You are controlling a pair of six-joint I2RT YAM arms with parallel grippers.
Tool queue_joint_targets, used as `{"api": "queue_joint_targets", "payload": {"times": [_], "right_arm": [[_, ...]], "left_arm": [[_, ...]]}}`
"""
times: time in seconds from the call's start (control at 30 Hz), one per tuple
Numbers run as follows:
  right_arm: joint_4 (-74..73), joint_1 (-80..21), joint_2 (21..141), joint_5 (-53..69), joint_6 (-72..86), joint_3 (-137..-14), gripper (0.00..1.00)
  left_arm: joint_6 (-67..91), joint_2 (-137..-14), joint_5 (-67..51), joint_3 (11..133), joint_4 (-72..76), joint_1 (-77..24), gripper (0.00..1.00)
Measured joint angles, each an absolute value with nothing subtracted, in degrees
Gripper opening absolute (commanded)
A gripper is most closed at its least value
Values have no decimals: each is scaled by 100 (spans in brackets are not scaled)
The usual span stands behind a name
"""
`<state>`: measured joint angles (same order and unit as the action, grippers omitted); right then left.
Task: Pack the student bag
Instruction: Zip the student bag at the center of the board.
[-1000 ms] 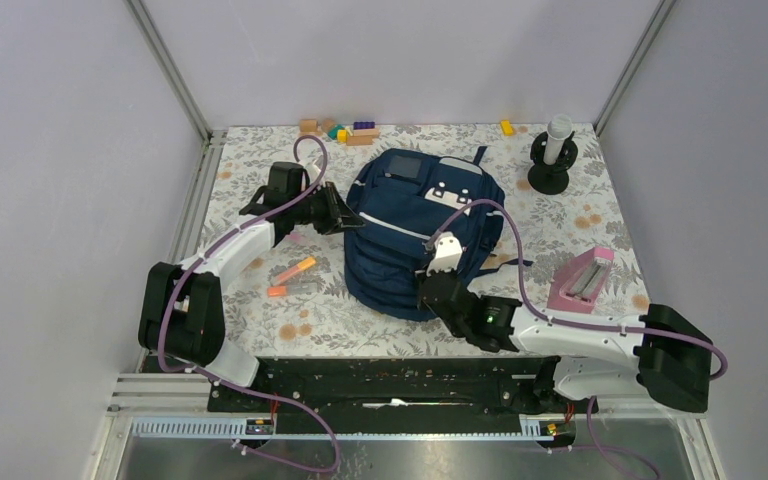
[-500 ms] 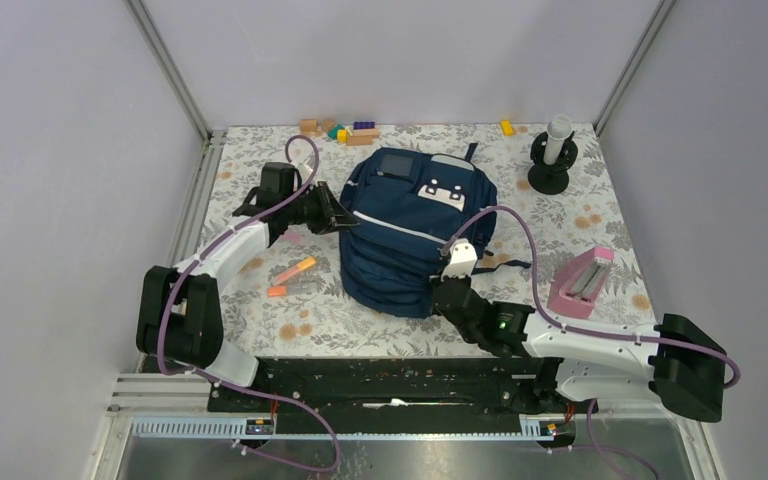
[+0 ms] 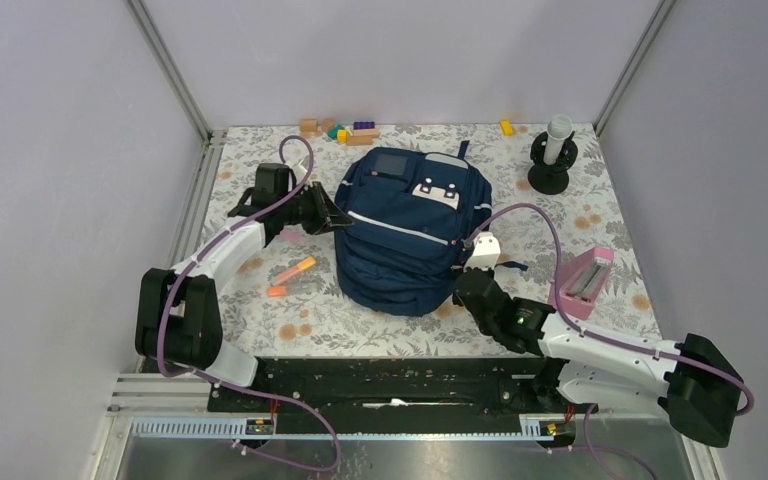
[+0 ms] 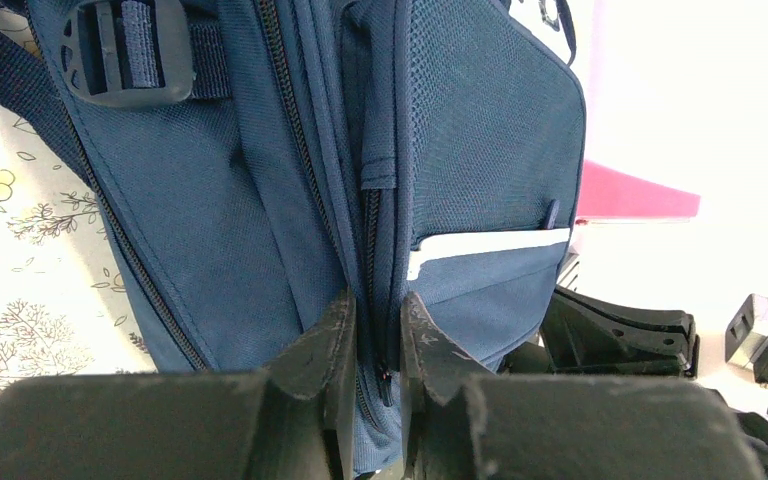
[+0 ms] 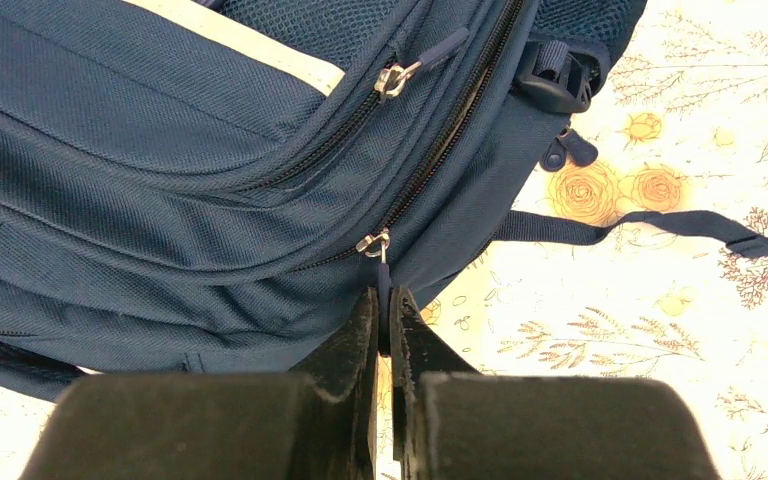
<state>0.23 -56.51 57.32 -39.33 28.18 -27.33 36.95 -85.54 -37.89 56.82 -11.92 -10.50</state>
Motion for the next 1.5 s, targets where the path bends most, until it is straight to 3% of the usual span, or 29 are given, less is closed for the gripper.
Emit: {"api": "queue_joint_targets", "payload": {"times": [1.0, 1.5], "right_arm": [[891, -4292, 5898, -2563, 1566, -2620, 0], [1194, -3262, 6829, -1717, 1109, -3221, 0]], "left_arm": [[3212, -8554, -3684, 5924, -1717, -1044, 0], [3028, -8554, -3603, 6042, -1907, -1044, 0]]}}
